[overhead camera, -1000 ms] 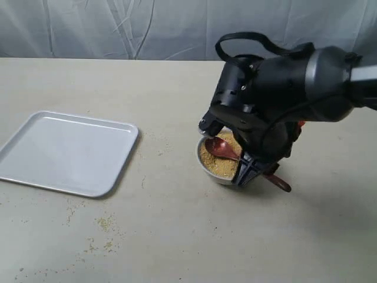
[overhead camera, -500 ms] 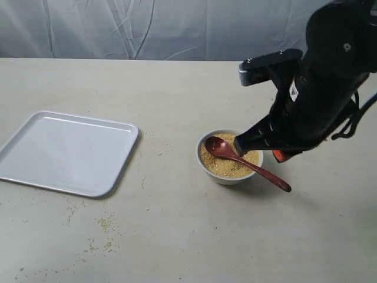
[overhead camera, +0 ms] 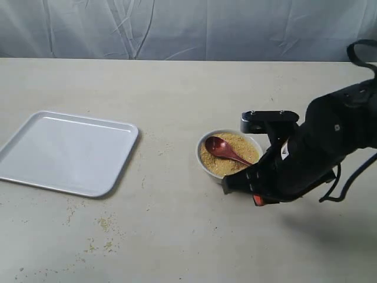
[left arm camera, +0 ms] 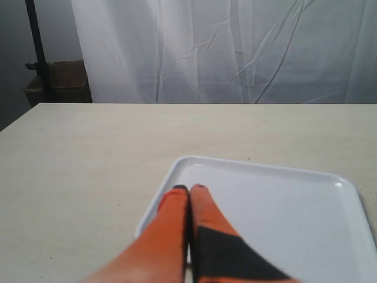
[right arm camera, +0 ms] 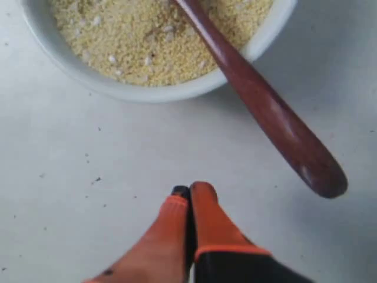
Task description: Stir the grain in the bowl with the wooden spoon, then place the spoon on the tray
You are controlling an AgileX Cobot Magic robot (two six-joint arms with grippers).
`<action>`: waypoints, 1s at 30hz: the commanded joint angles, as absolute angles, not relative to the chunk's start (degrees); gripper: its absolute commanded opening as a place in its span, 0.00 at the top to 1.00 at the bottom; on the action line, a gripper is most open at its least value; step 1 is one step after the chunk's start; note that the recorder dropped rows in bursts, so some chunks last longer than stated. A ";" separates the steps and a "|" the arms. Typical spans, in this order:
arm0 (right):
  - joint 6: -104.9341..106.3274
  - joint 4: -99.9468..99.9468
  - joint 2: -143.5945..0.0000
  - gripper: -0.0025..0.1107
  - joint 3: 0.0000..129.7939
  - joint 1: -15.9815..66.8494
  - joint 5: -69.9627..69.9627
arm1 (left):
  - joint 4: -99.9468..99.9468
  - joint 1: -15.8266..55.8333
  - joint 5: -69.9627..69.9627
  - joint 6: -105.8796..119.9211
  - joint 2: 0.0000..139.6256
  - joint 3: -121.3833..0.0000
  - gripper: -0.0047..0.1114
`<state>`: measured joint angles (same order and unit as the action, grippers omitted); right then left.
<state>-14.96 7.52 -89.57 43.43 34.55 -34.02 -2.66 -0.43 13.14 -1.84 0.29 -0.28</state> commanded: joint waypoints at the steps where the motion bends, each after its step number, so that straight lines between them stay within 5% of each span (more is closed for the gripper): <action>1: -14.87 5.21 -93.91 0.98 43.20 34.04 -30.09 | -2.40 -0.48 12.42 -1.90 0.00 0.00 0.96; 30: -23.96 -12.92 -95.88 0.98 43.32 27.99 -13.47 | -2.50 -0.48 12.49 -1.90 0.00 0.00 0.96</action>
<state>-23.75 -10.31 -95.99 43.43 28.32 -15.05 -2.66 -0.43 13.14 -1.84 0.29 -0.28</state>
